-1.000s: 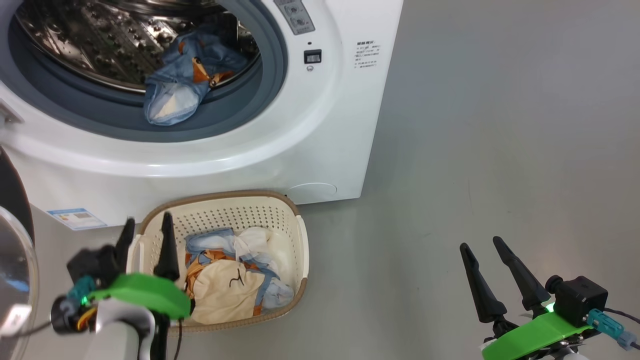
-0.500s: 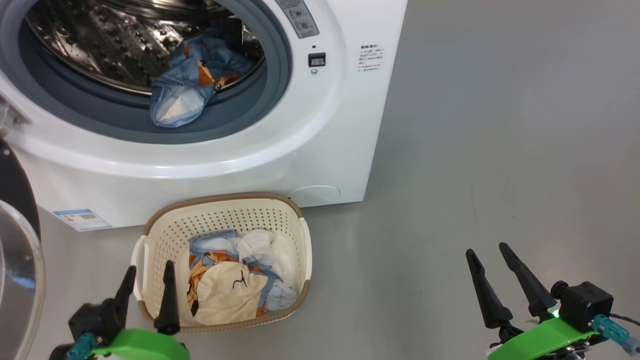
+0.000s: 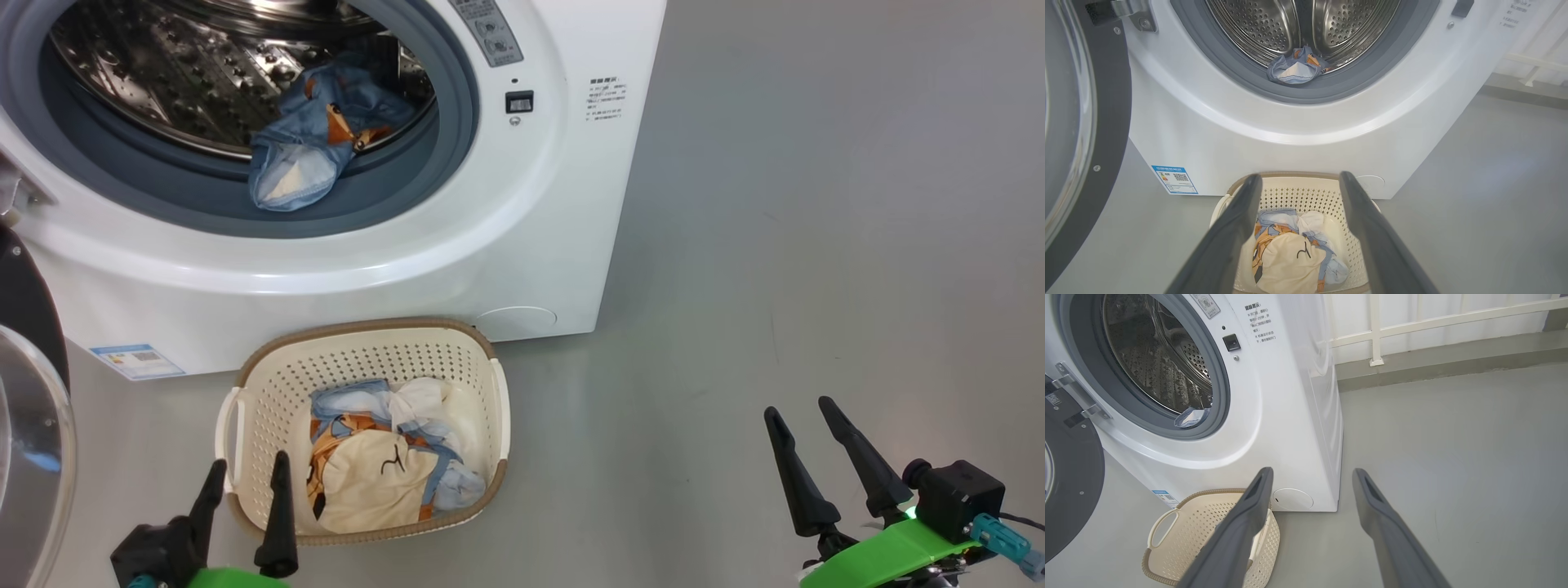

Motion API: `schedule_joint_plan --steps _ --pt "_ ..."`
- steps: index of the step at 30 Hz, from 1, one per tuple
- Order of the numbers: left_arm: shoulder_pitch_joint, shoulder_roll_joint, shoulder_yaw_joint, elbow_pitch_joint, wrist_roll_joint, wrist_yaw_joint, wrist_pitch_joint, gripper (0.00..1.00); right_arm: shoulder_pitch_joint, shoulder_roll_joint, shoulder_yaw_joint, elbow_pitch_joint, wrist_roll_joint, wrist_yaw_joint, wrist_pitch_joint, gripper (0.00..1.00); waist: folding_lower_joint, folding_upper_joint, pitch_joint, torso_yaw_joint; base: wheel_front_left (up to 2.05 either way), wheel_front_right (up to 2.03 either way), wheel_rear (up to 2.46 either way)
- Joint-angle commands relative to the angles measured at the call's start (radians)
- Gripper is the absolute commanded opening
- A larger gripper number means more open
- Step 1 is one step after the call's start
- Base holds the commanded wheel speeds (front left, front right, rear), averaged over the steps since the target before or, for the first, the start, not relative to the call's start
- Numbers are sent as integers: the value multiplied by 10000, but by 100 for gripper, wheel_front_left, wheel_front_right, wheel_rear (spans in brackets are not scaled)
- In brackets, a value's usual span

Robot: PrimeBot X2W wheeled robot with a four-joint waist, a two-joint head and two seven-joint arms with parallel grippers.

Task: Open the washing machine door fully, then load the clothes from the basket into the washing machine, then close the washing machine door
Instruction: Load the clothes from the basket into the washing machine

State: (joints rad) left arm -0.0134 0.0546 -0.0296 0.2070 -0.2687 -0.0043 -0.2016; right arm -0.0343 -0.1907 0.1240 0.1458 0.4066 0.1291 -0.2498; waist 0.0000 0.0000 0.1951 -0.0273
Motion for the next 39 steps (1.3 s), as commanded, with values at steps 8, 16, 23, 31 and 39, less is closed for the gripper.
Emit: schedule_joint_plan --steps 8,16,23,31,39 --pt "235 171 183 -838 -44 249 172 100 107 -137 172 -194 -111 16 -120 100 0 0 61 -81 0 0 0" --pt "20 221 85 -1219 59 475 409 100 59 -6 157 -231 -129 16 -120 100 0 0 250 -107 0 0 0" --pt "-885 297 56 -1309 91 658 800 100 -124 212 256 -223 -78 16 -120 100 0 0 584 -374 0 0 0" --pt "-2547 520 10 -763 61 683 1534 100 -291 370 306 -179 -37 16 -120 100 0 0 895 -725 0 0 0" --pt "-5292 808 -30 1253 193 897 2402 100 -532 409 486 -156 6 16 -120 100 0 0 1211 -1194 0 0 0"
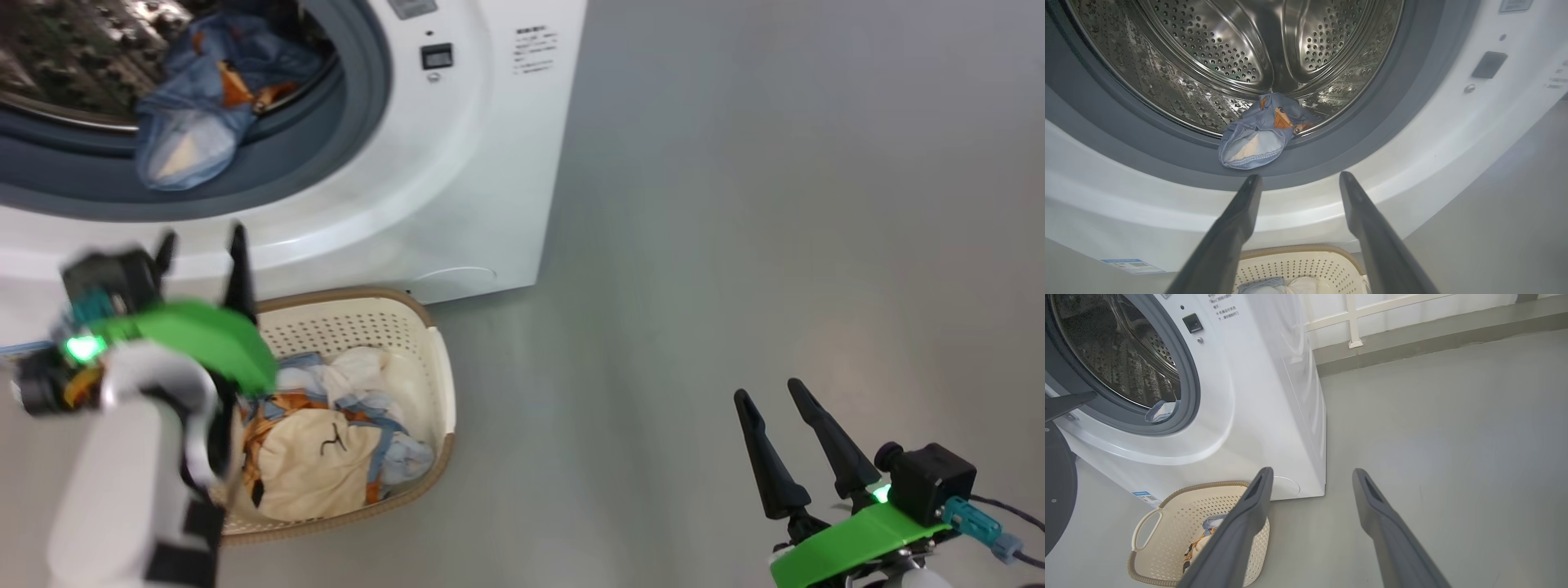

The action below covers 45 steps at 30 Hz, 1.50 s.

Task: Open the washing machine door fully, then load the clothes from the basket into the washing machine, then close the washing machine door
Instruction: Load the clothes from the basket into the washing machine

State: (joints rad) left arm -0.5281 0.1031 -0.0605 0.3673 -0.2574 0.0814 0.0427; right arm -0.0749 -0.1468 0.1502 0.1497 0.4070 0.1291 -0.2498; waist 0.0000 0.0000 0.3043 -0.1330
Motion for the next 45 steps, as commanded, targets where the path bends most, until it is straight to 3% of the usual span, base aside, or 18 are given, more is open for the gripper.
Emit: schedule_joint_plan --steps 1,8,16,24,45 --pt "-500 392 300 -44 114 94 45 100 -149 -29 255 -185 6 16 -120 100 0 0 158 -211 0 0 0" --pt "-2732 842 281 2319 472 491 419 100 -181 -73 444 -129 35 16 -120 100 0 0 428 -667 0 0 0" --pt "-4638 1354 -99 4998 908 553 910 100 -130 -324 693 -119 52 16 -120 100 0 0 879 -1133 0 0 0" --pt "-5889 1571 -289 6783 1057 686 796 100 131 -461 709 -206 88 16 -120 100 0 0 1183 -1377 0 0 0" --pt "-7340 2249 -815 8719 1301 766 181 100 574 -584 468 -510 127 16 -120 100 0 0 1657 -1833 0 0 0"
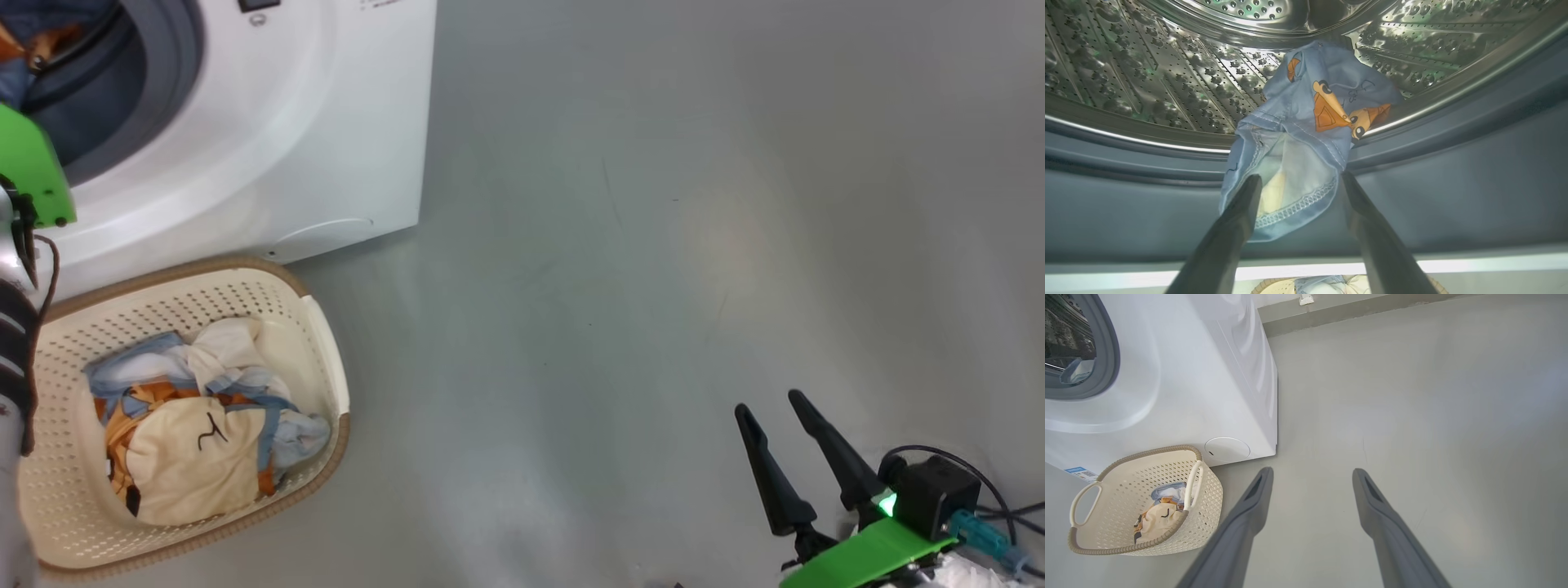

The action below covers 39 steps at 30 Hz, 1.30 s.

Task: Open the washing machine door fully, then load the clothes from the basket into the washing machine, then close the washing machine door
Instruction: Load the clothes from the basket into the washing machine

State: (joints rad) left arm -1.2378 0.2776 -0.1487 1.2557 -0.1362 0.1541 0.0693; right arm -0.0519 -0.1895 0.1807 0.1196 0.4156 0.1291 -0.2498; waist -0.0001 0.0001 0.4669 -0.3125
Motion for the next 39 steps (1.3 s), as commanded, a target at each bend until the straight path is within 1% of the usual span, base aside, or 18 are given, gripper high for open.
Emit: schedule_joint_plan --steps 1,12,21,23,28,34,39 --pt "-267 535 14 -121 120 18 -67 100 374 -153 151 -211 42 16 -120 100 1 -1 48 -65 0 0 0" --pt "-509 833 -303 127 203 -32 -14 100 600 -151 83 -346 50 16 -120 100 1 -1 228 -264 0 0 0" --pt "-495 724 -408 226 34 -101 -126 100 702 -211 -43 -468 26 16 -120 100 1 -1 368 -226 0 0 0" --pt "-513 714 -425 236 -3 -136 -173 93 707 -214 -53 -492 10 16 -120 100 1 -1 398 -217 0 0 0" --pt "-502 769 -468 263 -76 -152 -275 92 724 -248 -50 -521 -17 16 -120 100 1 -1 428 -257 0 0 0" --pt "-492 795 -511 289 -172 -127 -342 82 796 -297 -79 -561 -35 16 -120 100 1 -1 441 -306 0 0 0" --pt "-509 851 -572 302 -195 -93 -345 81 820 -345 -98 -622 -40 16 -120 100 1 -1 465 -375 0 0 0"
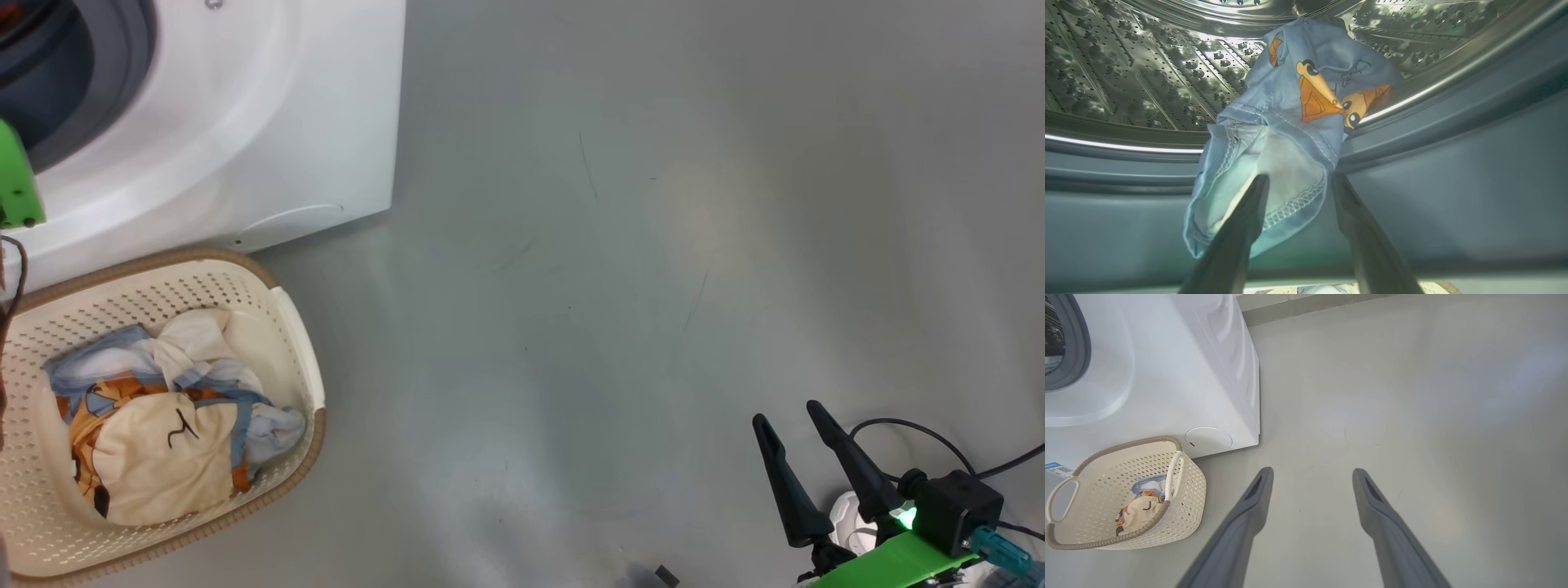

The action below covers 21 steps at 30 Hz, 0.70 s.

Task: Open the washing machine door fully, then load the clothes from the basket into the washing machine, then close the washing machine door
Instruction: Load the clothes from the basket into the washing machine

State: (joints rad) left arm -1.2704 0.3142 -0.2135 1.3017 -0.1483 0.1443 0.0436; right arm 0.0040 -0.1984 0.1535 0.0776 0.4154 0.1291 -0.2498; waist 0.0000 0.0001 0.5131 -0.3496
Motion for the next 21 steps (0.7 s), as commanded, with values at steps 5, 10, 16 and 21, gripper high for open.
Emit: schedule_joint_plan --steps 5,10,16,21 --pt "-173 451 4 -145 -118 76 -85 76 315 -274 102 -282 -47 16 -120 100 0 -1 81 -25 0 0 0" --pt "-154 451 -52 -136 -181 82 -117 67 316 -268 72 -317 -66 16 -120 100 0 -1 139 -11 0 0 0" --pt "-141 484 -148 -128 -219 119 -123 50 309 -294 88 -347 -70 16 -120 100 0 -1 126 -10 0 0 0" --pt "-140 516 -208 -123 -273 129 -115 48 308 -289 74 -384 -79 16 -120 100 0 -1 155 -21 0 0 0"
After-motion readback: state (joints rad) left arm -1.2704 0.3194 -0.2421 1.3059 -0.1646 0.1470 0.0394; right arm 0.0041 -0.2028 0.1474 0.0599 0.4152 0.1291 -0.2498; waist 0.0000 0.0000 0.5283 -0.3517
